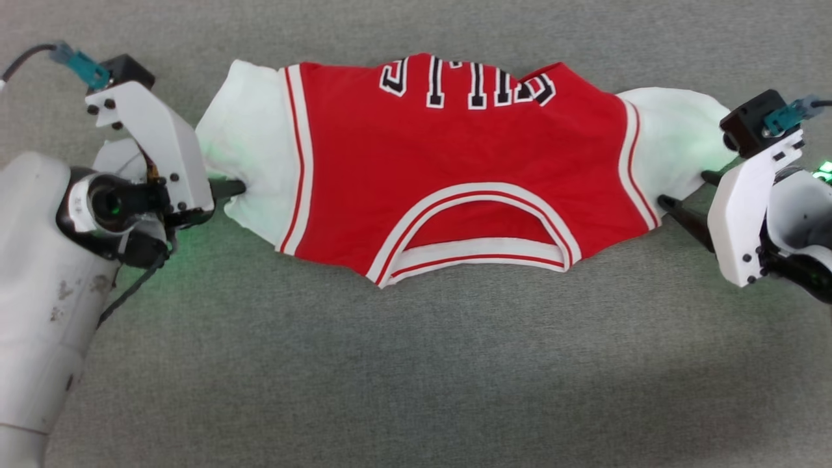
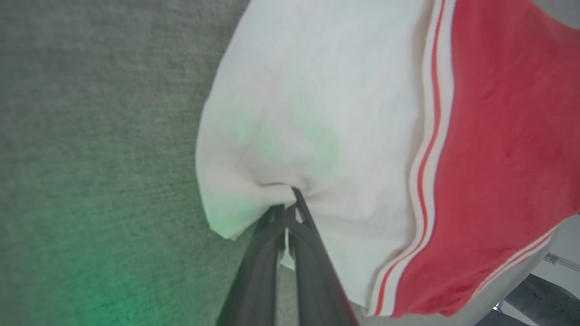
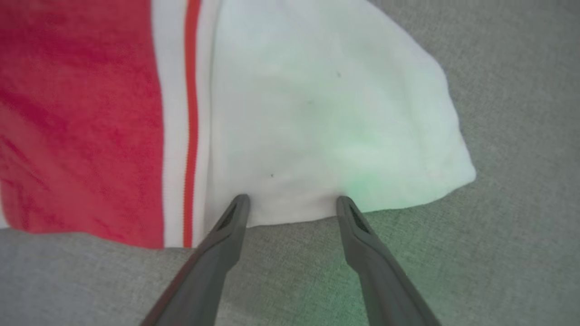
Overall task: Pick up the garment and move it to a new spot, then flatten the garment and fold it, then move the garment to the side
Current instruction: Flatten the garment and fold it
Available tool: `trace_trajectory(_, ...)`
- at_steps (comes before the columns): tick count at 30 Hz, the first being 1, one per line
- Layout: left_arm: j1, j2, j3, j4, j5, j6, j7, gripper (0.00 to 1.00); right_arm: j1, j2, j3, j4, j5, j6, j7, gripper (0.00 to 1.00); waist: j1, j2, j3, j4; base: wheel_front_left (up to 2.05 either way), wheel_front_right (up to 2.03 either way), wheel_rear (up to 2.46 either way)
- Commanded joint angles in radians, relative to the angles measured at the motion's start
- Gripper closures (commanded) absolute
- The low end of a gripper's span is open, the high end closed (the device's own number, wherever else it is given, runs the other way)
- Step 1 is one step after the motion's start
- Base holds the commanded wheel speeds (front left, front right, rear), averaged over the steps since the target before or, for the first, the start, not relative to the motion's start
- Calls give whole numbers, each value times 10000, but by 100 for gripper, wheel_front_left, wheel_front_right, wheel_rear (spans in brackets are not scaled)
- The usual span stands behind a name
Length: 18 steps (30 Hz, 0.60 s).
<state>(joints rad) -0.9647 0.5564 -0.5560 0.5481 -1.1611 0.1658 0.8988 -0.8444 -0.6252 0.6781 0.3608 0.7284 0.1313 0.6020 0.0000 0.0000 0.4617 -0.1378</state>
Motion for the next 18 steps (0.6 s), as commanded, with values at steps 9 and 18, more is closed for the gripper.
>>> trace_trajectory(9,170,-564,-356,524,100,-238,-174,100,-403,-226,1675,834,764,-12,-377,100,0,0,241,234,0,0,0)
trace_trajectory(18,129,-822,-176,734,-78,-537,-532,100,-898,-439,2545,1242,1171,-12,-804,100,0,0,32,333,0,0,0)
